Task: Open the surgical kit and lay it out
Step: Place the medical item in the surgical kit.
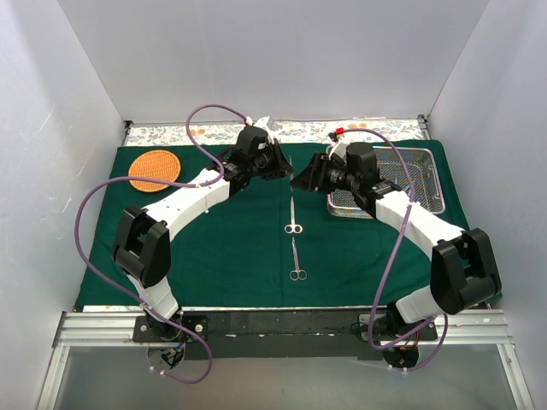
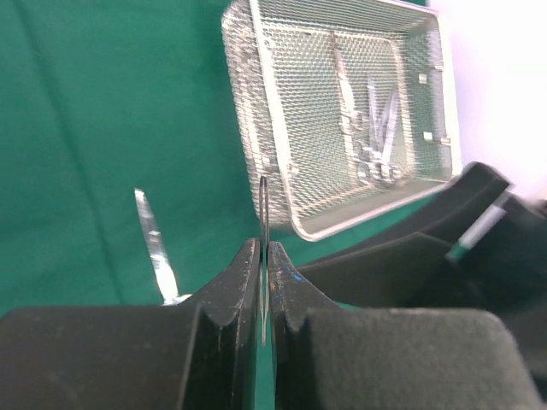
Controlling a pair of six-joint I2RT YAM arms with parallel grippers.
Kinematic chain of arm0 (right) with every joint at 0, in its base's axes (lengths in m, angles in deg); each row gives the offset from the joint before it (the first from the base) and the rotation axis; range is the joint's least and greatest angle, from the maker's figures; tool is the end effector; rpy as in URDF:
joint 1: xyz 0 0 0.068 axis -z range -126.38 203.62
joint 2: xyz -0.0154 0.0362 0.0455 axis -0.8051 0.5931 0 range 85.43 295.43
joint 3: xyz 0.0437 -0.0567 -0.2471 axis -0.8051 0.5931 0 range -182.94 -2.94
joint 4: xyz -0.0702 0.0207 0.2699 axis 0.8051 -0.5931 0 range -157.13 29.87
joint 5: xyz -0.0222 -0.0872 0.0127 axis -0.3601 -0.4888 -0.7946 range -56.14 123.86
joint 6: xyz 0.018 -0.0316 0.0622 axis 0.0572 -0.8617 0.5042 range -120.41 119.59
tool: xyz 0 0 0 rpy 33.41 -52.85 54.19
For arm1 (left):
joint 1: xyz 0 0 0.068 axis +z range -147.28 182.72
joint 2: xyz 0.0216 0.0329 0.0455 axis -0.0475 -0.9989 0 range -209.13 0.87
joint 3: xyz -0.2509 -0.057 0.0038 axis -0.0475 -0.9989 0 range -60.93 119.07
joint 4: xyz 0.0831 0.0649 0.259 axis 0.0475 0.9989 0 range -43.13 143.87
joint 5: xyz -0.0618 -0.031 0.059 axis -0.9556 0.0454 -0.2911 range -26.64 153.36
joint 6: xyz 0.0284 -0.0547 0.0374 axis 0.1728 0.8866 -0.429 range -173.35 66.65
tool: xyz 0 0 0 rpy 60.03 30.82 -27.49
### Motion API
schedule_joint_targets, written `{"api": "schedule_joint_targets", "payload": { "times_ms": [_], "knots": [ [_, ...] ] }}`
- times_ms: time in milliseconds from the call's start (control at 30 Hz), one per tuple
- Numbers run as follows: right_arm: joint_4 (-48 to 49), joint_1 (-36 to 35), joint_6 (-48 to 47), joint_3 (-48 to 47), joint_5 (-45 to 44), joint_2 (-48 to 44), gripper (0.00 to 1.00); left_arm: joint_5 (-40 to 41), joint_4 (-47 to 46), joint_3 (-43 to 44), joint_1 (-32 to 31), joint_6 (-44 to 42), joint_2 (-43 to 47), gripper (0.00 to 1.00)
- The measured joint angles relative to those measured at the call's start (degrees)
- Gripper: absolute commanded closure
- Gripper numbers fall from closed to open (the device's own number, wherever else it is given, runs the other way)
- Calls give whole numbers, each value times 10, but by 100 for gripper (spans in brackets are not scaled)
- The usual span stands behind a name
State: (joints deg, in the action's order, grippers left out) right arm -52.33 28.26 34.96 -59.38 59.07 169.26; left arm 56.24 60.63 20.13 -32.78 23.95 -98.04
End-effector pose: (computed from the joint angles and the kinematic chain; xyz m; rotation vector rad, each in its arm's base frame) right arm 0.3291 0.1841 0.2488 -0.1413 2.0419 1.1111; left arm 0.3554 -0.2627 0.2647 -0.7797 2.2760 -1.2017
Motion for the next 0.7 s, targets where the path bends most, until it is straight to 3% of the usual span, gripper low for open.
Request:
{"api": "schedule_joint_targets", "payload": {
  "times_ms": [133,300,533,700],
  "knots": [
    [-49,-2,-44,0,-37,-28,16,29,28,19,0,-57,-12,100],
    [-117,-2,-101,0,-110,-63,1,69,82,117,7,-124,-95,100],
    [-165,12,-146,19,-177,-101,1,103,170,220,42,-182,-212,100],
    [-184,26,-159,28,-198,-104,2,108,206,247,80,-195,-255,99]
  ]
}}
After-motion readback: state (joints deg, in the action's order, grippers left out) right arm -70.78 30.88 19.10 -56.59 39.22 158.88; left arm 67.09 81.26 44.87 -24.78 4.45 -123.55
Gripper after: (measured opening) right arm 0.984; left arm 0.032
